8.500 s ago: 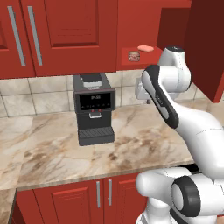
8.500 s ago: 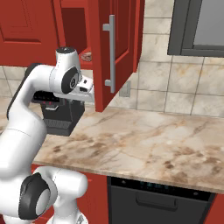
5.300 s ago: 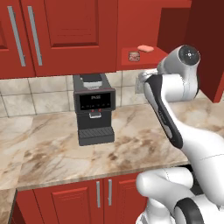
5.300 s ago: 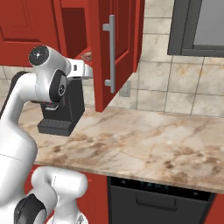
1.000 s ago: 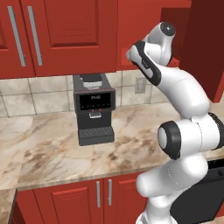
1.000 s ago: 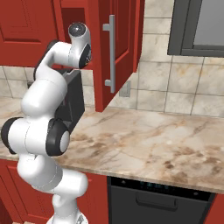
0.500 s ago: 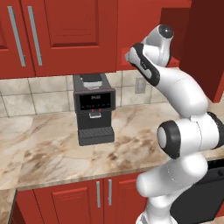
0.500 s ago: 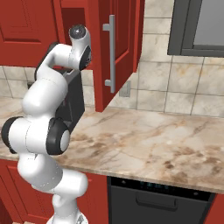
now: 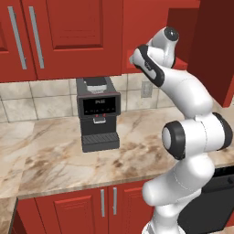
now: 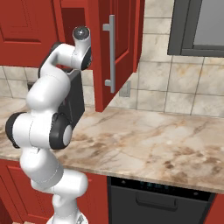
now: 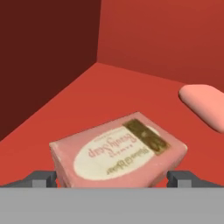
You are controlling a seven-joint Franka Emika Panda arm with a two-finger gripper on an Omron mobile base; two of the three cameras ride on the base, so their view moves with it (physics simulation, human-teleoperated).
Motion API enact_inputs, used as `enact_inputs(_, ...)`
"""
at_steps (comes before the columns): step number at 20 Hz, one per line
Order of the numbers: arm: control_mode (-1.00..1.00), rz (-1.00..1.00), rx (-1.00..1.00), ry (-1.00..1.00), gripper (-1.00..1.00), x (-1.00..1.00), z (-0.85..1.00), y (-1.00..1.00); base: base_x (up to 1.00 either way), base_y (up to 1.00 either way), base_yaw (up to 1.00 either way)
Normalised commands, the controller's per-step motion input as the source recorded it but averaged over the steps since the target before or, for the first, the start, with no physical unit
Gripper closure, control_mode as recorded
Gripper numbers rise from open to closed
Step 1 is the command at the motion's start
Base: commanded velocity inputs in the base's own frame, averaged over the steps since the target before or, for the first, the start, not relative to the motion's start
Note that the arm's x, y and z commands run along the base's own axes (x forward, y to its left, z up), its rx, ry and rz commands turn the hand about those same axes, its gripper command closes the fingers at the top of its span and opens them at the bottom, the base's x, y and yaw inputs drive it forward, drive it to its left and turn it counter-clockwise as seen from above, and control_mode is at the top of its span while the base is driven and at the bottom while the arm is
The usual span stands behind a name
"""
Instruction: Locate and retrieve the bar soap and bar soap from the cabinet. Place them next to the sink.
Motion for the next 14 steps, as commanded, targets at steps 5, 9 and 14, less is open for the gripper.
enact_inputs(5, -1.0, 0.01, 0.0, 0.0, 1.0, 0.05, -0.01, 0.01, 0.0, 0.0, 0.0)
enact_inputs(9, -1.0, 0.0, 0.0, 0.0, 1.0, 0.01, -0.01, 0.04, 0.0, 0.0, 0.0)
enact_inputs(14, -1.0, 0.0, 0.0, 0.0, 1.0, 0.0, 0.0, 0.0, 0.0, 0.0, 0.0)
